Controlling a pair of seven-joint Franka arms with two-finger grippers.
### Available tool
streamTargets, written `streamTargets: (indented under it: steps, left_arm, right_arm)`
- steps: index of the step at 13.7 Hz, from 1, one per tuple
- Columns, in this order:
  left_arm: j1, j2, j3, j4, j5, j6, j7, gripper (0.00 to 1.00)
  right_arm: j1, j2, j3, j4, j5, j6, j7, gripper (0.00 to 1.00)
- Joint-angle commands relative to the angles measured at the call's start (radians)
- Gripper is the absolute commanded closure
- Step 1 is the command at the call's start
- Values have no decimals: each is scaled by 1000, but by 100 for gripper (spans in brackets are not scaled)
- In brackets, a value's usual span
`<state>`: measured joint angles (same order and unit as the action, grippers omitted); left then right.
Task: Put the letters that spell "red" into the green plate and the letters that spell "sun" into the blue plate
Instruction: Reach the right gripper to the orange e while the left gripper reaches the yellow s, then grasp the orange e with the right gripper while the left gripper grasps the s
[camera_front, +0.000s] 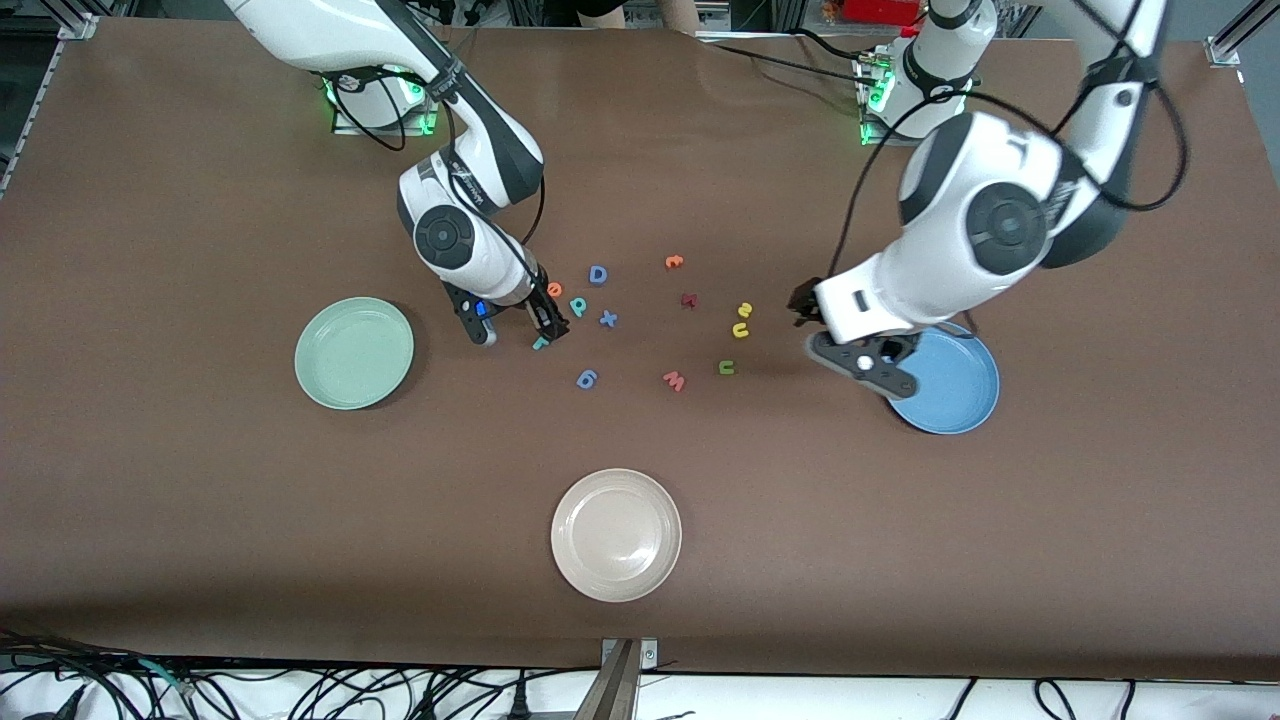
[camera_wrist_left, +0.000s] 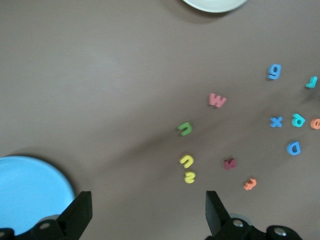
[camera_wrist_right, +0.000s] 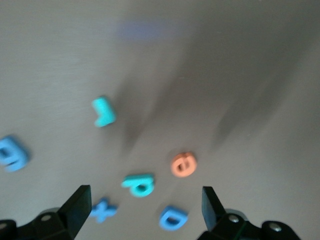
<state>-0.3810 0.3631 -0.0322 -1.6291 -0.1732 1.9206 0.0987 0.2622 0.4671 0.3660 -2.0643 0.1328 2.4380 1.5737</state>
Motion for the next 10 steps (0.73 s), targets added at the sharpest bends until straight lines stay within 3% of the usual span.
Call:
streamTargets:
  steps: [1,7,10]
  left_arm:
    - [-32,1,8,-66,-29,72,10,0]
    - [-42,-118,-109,-496,-20,545,7,0]
    - [-76,-102,-124,-589,-14,679,-13,0]
  right_arm:
    - [-11,-44,8,-100,21,30,22,5]
    - [-11,-18,19,-132,24,136,63,8]
    - [-8,-2,37,-137,24,153,98,11]
